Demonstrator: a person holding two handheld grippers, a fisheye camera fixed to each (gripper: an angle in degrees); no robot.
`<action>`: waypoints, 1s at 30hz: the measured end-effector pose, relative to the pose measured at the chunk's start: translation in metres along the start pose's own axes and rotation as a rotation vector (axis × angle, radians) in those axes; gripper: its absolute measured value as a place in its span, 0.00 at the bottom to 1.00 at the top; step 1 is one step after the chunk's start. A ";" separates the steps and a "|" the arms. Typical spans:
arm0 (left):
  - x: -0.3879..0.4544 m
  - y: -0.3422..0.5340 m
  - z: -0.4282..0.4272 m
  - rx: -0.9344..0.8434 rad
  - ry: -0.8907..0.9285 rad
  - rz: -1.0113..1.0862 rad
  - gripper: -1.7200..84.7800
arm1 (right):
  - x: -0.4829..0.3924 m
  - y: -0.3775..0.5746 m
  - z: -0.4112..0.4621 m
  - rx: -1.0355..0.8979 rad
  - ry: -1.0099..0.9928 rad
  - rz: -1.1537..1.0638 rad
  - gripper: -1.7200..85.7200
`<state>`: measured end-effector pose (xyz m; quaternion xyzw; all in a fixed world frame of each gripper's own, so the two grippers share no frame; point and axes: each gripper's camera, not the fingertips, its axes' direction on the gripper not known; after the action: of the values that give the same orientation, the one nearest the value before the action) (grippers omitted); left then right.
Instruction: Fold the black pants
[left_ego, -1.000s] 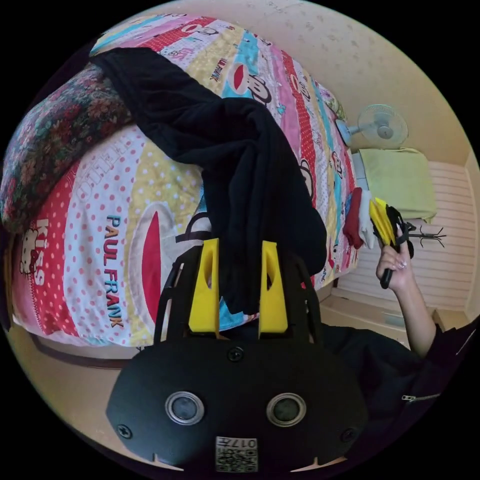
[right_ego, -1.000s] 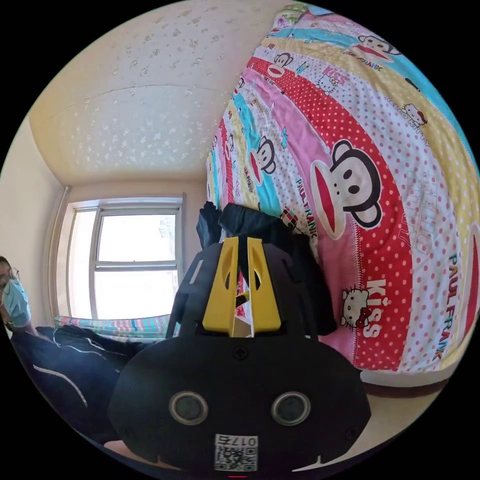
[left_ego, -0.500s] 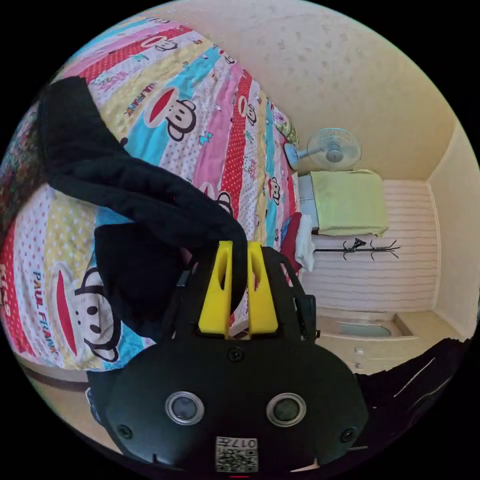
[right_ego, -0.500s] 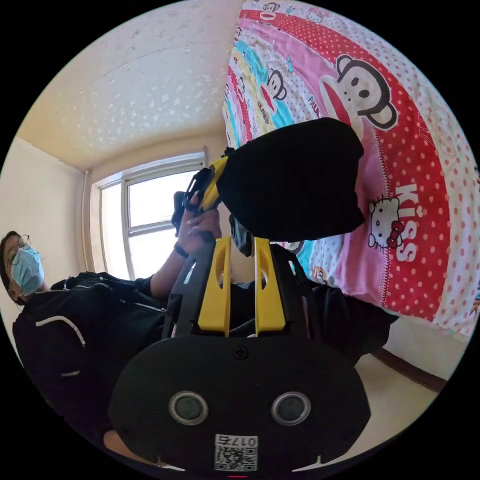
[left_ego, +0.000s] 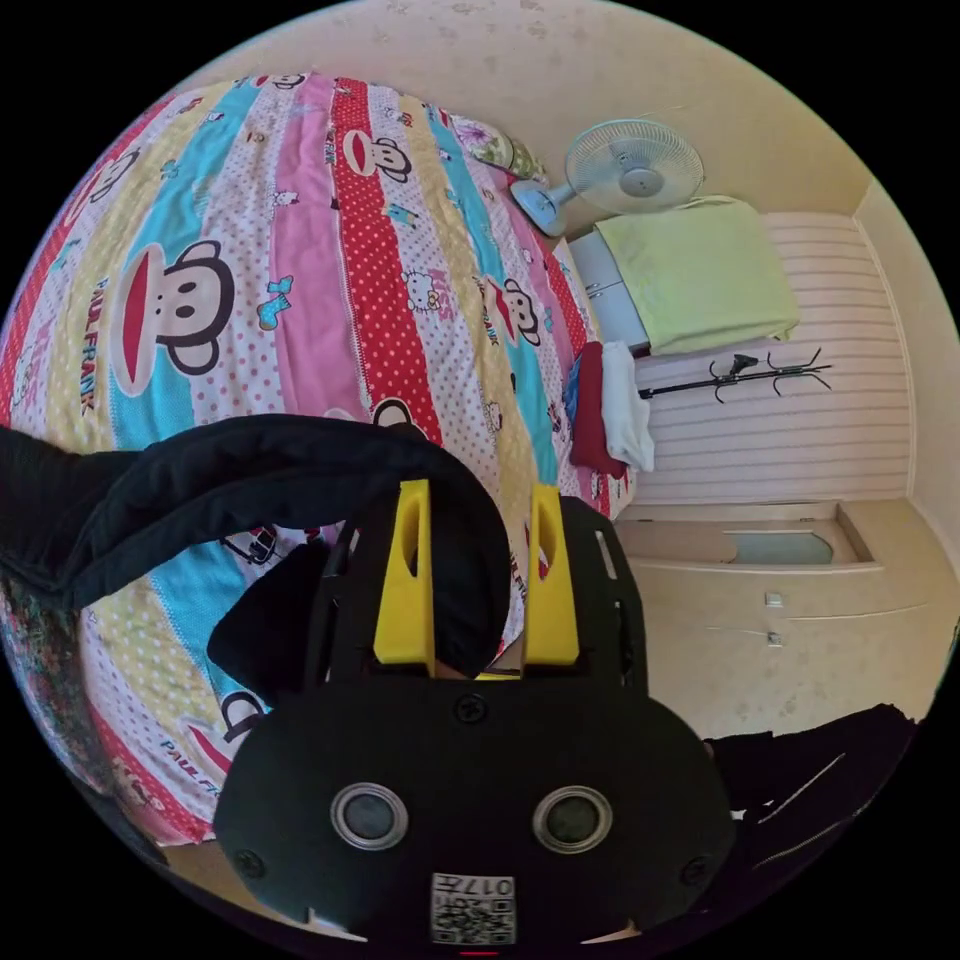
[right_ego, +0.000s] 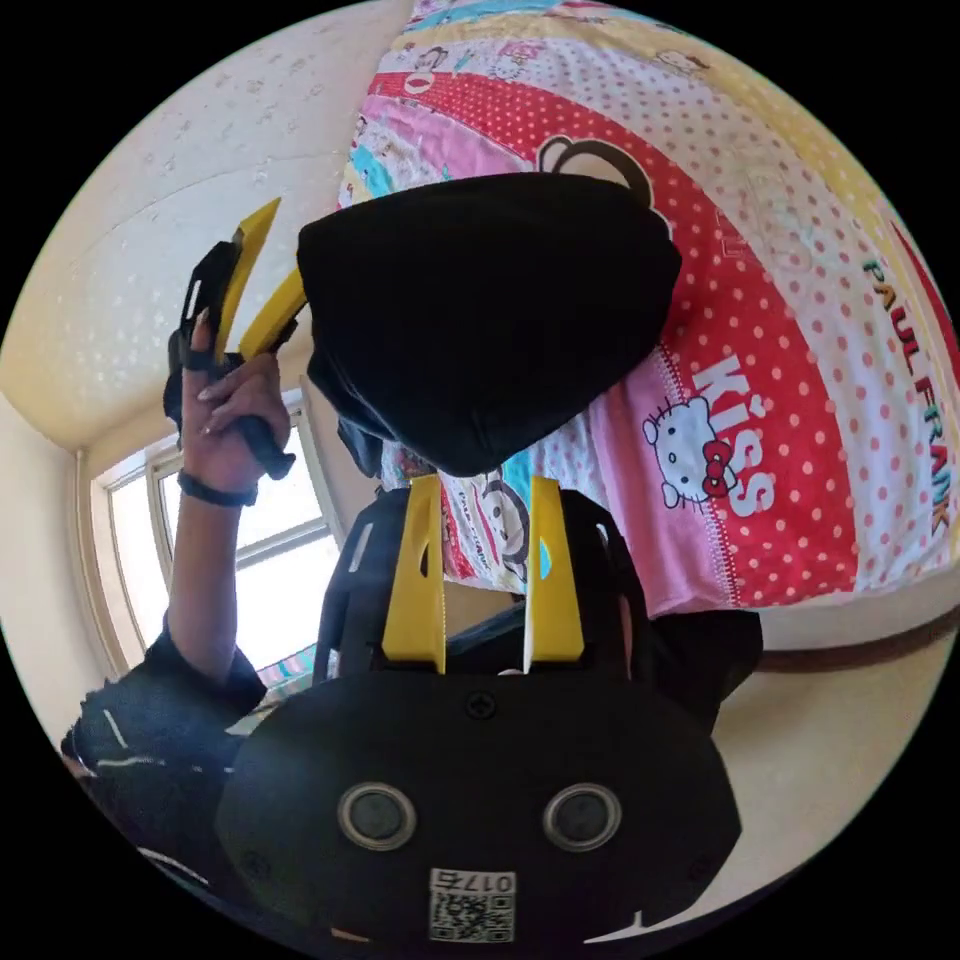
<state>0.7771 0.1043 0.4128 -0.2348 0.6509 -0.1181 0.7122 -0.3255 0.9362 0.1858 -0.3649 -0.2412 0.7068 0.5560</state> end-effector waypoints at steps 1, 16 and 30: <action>-0.010 0.005 0.001 -0.011 0.010 -0.025 0.17 | -0.002 -0.004 0.015 0.000 -0.005 0.059 0.19; -0.079 0.065 -0.146 -0.057 0.237 0.348 0.05 | 0.001 -0.024 0.004 0.012 -0.124 0.018 0.09; -0.210 0.242 -0.306 0.488 0.537 -0.050 0.19 | -0.139 0.044 -0.047 0.101 -0.820 -0.346 0.06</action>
<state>0.4173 0.3568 0.4649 -0.0344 0.7614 -0.3447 0.5480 -0.2993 0.7877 0.1587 0.0188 -0.4643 0.7004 0.5418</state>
